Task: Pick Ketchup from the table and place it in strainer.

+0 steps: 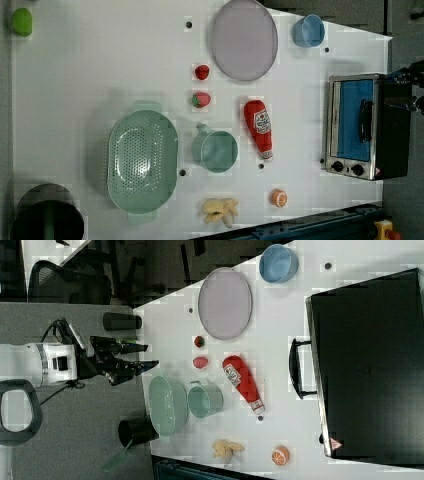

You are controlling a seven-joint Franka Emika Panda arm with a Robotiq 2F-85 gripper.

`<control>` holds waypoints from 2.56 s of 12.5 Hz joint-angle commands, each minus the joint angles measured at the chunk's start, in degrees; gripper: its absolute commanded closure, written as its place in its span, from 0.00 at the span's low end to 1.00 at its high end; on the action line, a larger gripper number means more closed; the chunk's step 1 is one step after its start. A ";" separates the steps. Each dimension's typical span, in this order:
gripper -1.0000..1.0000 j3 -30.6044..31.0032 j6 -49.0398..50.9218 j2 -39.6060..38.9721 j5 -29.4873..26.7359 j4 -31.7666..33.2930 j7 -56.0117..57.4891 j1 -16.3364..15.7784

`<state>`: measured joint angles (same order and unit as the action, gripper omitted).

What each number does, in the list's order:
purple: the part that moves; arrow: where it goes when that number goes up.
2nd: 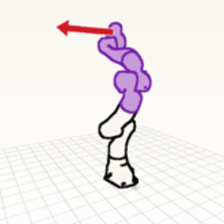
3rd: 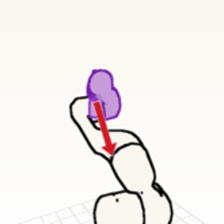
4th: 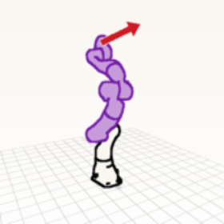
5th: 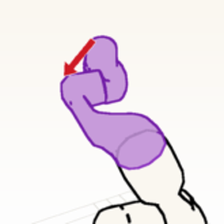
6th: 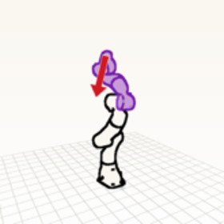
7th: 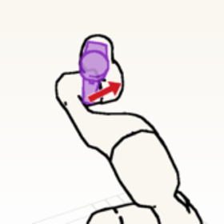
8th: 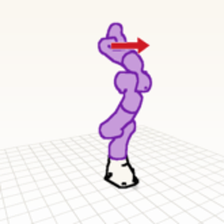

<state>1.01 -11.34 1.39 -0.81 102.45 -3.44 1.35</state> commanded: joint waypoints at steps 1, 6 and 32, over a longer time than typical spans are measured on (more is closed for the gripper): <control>0.21 2.75 6.81 11.28 -0.89 6.10 5.26 6.06; 0.00 4.13 6.39 8.25 -0.89 8.54 6.96 5.91; 0.04 7.52 -55.22 -24.43 -0.89 34.52 56.99 4.83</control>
<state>8.33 -64.85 -23.33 -1.37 138.20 50.64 6.41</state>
